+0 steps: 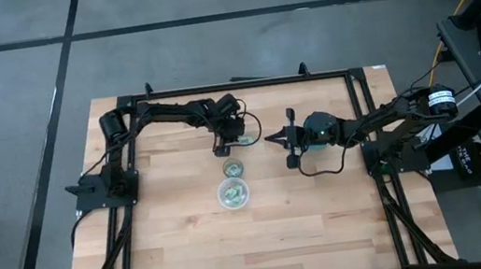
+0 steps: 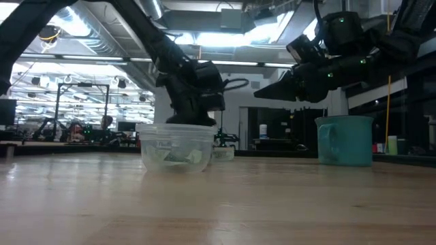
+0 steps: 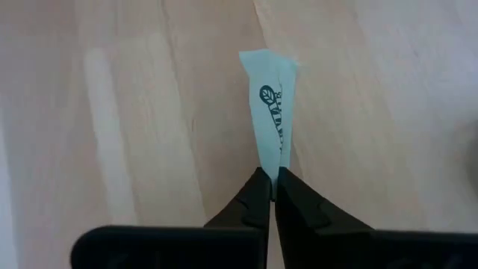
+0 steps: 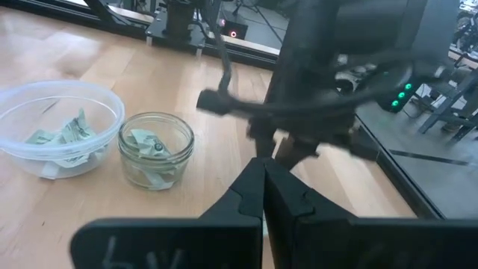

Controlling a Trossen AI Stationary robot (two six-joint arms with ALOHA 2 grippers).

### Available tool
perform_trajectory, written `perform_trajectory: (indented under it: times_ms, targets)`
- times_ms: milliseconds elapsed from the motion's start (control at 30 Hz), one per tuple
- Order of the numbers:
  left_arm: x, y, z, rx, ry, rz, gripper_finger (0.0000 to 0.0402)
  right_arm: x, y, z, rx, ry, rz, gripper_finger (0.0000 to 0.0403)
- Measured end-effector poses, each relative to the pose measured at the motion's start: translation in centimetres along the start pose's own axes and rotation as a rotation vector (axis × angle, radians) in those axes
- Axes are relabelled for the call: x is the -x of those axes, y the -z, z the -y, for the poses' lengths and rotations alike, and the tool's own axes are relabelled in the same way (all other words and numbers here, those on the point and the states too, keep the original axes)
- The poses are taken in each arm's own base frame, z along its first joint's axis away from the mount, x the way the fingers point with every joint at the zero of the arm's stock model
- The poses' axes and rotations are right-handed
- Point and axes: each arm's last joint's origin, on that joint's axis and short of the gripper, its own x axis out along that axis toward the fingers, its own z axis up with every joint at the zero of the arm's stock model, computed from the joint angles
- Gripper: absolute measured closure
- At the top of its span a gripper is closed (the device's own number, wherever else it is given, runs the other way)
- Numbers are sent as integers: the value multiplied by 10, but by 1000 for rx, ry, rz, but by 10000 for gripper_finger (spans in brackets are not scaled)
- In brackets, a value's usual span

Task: Pick and place items into bin
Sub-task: Put the transparent stevia packet into the transparent bin

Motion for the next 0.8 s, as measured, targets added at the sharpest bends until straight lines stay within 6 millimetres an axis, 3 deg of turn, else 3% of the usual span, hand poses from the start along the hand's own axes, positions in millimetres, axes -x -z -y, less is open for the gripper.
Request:
perform_trajectory:
  times_ms: [533,800]
  targets:
    - [100,-14,5,-53,-22,133,398,0,2,-1,-64,-5,-16,399]
    - [128,-21,32,-15,-11,109,398,0,0,-5,-75,-20,-10,399]
